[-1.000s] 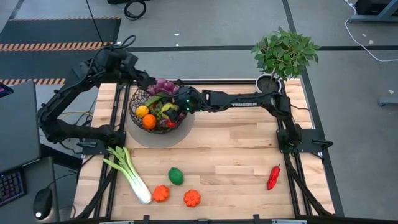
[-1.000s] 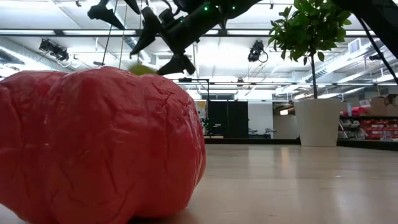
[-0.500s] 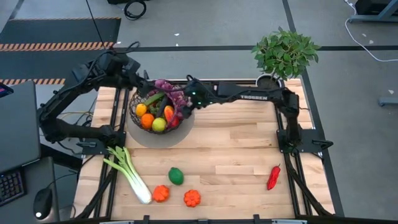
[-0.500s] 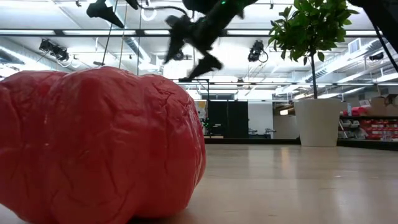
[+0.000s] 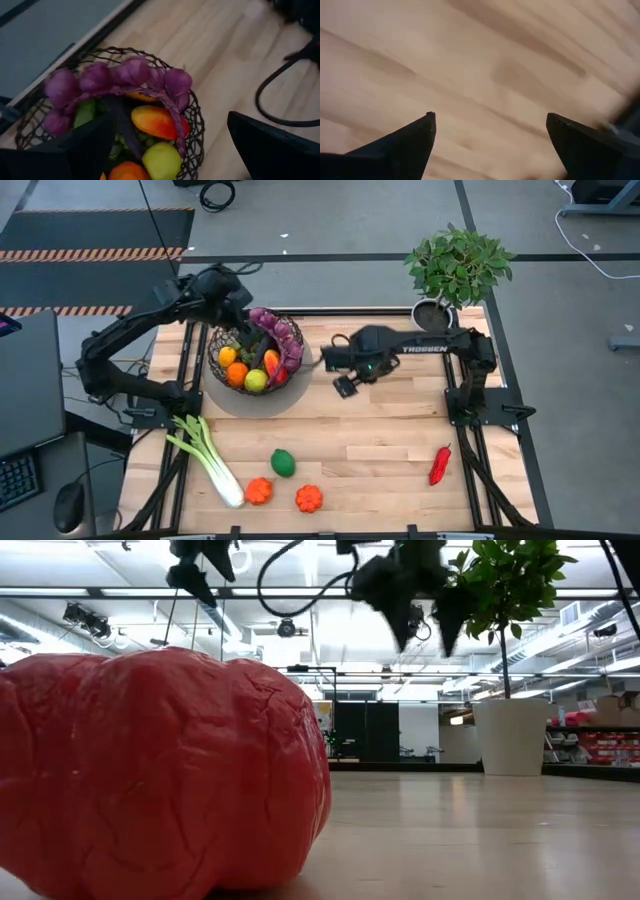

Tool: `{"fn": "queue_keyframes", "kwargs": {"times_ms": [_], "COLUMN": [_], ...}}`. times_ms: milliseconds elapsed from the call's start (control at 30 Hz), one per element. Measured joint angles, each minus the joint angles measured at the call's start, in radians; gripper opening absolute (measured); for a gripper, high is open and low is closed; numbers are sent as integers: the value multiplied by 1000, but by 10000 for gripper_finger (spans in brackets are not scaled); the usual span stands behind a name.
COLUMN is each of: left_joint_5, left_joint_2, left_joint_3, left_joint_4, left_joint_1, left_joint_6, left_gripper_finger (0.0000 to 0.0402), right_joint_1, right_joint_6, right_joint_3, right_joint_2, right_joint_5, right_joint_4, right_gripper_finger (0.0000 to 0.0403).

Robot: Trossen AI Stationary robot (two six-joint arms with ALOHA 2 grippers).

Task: Build produce basket
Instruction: Put the red chili pepper into the black wire basket

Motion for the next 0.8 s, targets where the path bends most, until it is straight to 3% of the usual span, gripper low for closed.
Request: {"fn": "queue_keyframes", "kwargs": {"times_ms": [267,733,800], "left_joint_5": [162,217,231], "left_joint_2": [66,91,95], "left_joint_3": [-1,-1,-1], "left_joint_4": [82,232,234], "left_joint_1": [-22,-190,-202], "left_joint_6": [48,23,19], "left_gripper_finger": [385,385,385], "right_joint_1": [212,611,646], "right_joint_6": [336,1161,1204], "right_joint_3": [-78,-203,-219], "right_joint_2": [-30,-47,-47], "right_joint_5": [-13,-178,-217], "right_joint_4": [-33,-40,-39], "right_gripper_finger": [369,371,371]}}
